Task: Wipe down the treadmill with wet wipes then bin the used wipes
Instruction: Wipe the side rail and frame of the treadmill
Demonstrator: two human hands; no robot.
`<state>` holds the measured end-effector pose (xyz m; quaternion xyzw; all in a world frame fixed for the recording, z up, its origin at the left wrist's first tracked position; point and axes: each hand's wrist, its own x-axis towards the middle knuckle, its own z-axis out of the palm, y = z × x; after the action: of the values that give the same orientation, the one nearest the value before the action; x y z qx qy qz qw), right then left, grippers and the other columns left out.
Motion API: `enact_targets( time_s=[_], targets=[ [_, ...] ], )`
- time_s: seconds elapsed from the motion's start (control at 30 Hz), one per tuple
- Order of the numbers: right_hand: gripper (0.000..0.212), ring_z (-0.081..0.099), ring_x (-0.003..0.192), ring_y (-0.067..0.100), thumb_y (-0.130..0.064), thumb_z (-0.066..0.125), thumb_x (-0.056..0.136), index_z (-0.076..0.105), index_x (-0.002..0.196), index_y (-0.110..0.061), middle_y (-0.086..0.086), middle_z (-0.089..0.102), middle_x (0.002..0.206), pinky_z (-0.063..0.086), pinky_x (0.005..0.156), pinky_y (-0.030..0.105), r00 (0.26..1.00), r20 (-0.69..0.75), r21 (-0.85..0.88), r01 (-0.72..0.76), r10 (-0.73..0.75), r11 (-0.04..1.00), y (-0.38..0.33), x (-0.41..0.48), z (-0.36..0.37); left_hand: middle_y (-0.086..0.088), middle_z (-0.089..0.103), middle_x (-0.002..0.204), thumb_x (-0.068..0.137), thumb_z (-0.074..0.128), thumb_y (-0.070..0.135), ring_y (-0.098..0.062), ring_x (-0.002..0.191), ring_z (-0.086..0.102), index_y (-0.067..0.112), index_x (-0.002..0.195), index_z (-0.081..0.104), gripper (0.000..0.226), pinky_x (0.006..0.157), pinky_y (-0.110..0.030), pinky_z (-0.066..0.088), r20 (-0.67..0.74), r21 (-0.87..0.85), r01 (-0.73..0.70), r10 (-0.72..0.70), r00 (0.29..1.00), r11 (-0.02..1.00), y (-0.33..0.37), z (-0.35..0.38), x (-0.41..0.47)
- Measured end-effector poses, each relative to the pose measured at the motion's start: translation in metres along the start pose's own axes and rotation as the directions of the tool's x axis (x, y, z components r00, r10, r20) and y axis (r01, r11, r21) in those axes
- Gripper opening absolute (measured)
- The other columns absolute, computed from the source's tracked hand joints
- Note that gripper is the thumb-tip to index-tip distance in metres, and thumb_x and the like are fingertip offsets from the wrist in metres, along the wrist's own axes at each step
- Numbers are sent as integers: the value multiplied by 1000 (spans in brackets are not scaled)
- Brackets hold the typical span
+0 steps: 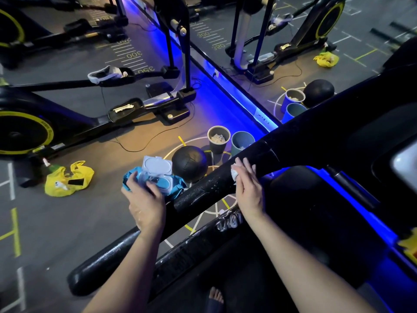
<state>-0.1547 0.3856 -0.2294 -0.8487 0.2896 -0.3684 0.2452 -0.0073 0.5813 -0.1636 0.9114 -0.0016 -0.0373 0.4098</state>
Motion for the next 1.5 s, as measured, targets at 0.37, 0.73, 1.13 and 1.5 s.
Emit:
enact_targets(
  time_s=[0.37,0.73,1.13,1.5],
  targets=[
    [37,51,137,23,-10,37,108,70,125,-6,9,61,139,40,115,47,863,302,205,357,-406,911,-49,-50,19,-18,43,144,107,48,26,-57,105,59,17,149,43,43,95,-56,45,13,-8,-2,2,1000,1000,0,-2,-1],
    [39,45,141,29,-9,41,100,65,130,-12,5,57,144,36,116,49,991,130,66,-53,44,996,-35,3,2,-17,44,144,106,47,26,-56,105,60,18,148,44,43,95,-56,46,2,-10,-4,4,1000,1000,0,0,-1],
    [34,59,130,22,6,54,94,69,124,-2,9,67,131,47,107,50,899,231,232,321,-372,918,-63,-57,21,-17,44,143,107,48,26,-55,103,60,18,148,44,43,92,-53,45,1,-8,1,-1,1000,1000,-2,1,2],
    [27,58,92,22,4,64,90,76,112,-7,4,71,107,54,81,34,977,53,77,200,-204,977,-70,-32,22,-16,43,145,107,48,25,-54,104,60,17,150,43,44,92,-52,44,18,-18,8,-8,1000,1000,0,-1,0]
  ],
)
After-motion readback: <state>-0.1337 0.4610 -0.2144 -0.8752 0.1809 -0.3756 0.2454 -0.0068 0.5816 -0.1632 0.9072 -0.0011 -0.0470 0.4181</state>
